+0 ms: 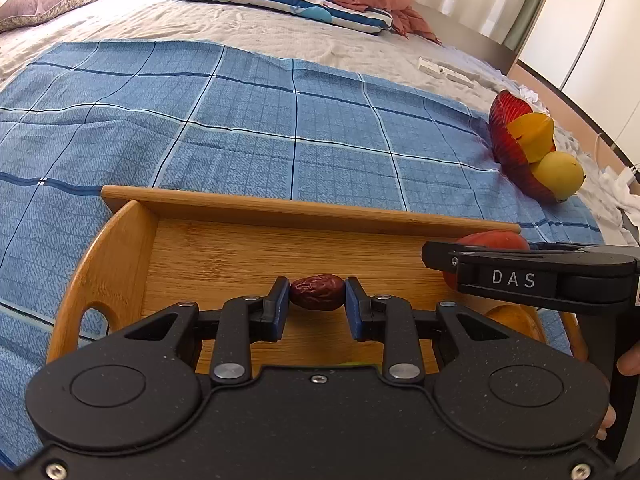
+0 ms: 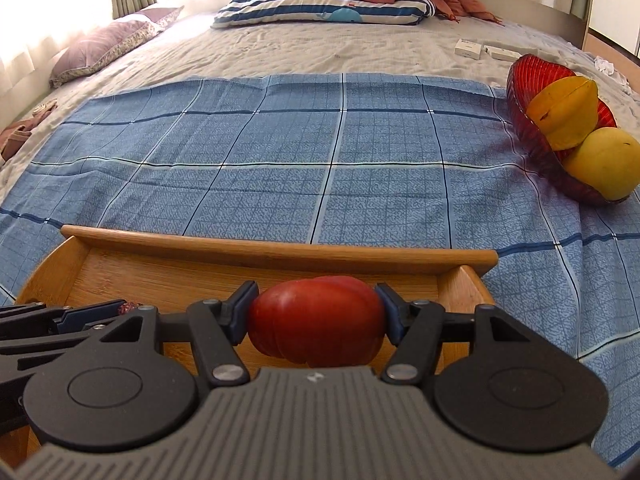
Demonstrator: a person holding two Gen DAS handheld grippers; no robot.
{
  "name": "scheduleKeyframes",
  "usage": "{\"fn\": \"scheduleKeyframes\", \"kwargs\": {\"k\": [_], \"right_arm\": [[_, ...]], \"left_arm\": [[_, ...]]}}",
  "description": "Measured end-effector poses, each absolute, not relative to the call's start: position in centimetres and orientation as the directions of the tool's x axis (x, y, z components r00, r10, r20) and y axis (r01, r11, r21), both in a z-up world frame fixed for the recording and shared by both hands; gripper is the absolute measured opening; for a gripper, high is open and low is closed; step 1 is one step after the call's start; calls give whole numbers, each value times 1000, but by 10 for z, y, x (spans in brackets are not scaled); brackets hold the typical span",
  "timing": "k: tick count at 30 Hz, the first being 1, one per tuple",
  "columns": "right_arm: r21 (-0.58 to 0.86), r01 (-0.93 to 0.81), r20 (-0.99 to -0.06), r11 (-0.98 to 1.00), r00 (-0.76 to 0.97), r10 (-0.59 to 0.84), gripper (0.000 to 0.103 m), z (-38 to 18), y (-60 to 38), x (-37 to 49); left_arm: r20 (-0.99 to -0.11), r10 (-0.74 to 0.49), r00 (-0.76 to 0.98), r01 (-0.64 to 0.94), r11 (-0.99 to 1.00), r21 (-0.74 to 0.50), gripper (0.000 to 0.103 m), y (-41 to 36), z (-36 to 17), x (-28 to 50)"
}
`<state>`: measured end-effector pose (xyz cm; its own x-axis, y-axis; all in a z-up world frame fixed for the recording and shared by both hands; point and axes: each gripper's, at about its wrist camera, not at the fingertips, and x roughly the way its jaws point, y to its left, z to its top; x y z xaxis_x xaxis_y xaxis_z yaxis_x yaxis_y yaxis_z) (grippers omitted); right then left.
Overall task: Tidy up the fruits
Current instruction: 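Carry the tomato over the tray with the right tool while the left tool carries the date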
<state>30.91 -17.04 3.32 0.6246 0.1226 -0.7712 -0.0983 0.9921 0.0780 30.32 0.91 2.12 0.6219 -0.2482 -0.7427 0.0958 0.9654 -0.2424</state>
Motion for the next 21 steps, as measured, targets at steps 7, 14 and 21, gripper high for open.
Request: {"fn": "scheduleKeyframes", "kwargs": {"k": [7, 14, 21], "right_arm": [[70, -97, -786, 993, 608, 115, 66, 31, -170, 310], [63, -87, -795, 994, 598, 103, 66, 30, -173, 311], [42, -89, -798, 995, 596, 87, 71, 30, -171, 309]], "left_arm": [[-744, -250, 620, 102, 966, -239, 28, 9, 21, 304], [-744, -252, 619, 100, 965, -243, 28, 9, 21, 303], [-744, -253, 618, 98, 964, -246, 32, 9, 21, 303]]}}
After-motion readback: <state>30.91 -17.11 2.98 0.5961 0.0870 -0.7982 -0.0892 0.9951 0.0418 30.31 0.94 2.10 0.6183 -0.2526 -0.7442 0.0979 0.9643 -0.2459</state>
